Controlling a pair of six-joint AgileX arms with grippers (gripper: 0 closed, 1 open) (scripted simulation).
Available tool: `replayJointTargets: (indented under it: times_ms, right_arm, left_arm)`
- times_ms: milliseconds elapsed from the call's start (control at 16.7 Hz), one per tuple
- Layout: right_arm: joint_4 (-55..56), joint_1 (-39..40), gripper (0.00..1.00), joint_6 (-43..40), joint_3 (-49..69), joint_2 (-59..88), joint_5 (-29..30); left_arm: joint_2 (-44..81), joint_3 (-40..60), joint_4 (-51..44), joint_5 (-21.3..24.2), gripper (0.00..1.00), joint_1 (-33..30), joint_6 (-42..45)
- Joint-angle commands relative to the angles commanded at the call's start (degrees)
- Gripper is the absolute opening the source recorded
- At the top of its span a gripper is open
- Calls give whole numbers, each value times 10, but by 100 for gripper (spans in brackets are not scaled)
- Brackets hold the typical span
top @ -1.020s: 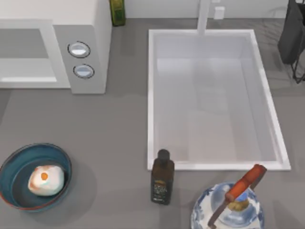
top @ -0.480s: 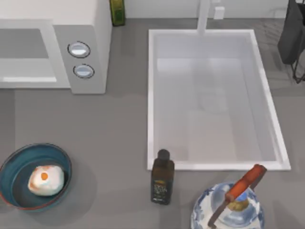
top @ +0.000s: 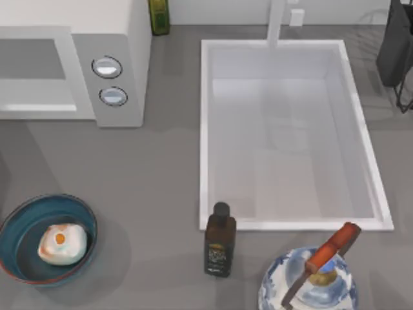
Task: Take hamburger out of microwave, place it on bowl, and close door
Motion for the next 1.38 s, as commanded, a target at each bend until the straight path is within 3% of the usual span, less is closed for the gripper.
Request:
replayJointTargets:
  times_ms: [240, 660, 960, 1080, 1380]
  right_arm:
    - [0, 0, 100, 0, 0, 0, 0]
    - [0, 0, 100, 0, 0, 0, 0]
    - [0, 0, 100, 0, 0, 0, 0]
    - [0, 0, 100, 0, 0, 0, 0]
    - [0, 0, 100, 0, 0, 0, 0]
  left_arm:
    - [-21, -23, 7, -13, 0, -20, -22]
    - [-173, -156, 58, -97, 0, -166, -160]
    - [-176, -160, 59, -99, 0, -170, -166]
    - [-187, -168, 60, -120, 0, -190, -187]
    - [-234, -197, 65, -201, 0, -331, -284]
